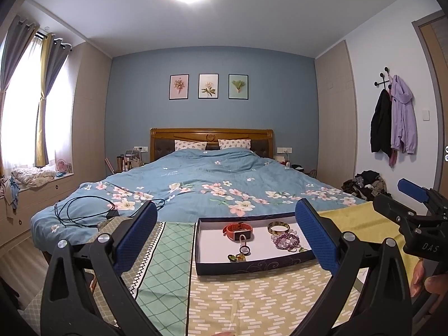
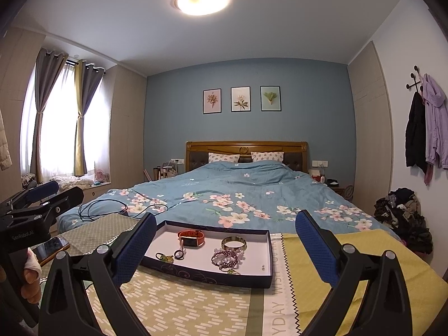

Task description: Organize jewelry

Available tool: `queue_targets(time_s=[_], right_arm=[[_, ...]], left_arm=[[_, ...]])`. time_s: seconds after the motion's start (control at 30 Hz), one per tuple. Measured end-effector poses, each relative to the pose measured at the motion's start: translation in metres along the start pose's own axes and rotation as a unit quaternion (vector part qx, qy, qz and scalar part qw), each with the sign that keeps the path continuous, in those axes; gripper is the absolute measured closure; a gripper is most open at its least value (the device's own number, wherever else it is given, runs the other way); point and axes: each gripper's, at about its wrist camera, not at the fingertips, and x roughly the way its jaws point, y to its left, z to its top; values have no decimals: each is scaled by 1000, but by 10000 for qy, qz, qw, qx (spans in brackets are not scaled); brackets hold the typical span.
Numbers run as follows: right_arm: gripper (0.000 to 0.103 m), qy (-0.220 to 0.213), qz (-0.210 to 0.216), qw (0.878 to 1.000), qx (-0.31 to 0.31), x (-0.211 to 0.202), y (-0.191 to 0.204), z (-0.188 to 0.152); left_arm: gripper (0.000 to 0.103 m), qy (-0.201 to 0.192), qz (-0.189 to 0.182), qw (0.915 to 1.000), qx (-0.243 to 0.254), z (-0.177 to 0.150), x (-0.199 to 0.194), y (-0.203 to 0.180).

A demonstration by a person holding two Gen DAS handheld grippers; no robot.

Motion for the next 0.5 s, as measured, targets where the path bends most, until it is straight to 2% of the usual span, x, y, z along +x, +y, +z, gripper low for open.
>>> queue_targets(time_s=[0.5], right_arm=[[7,31,12,10000,9,1,1,-1]], left_arm=[[6,8,30,10000,15,2,0,-2]])
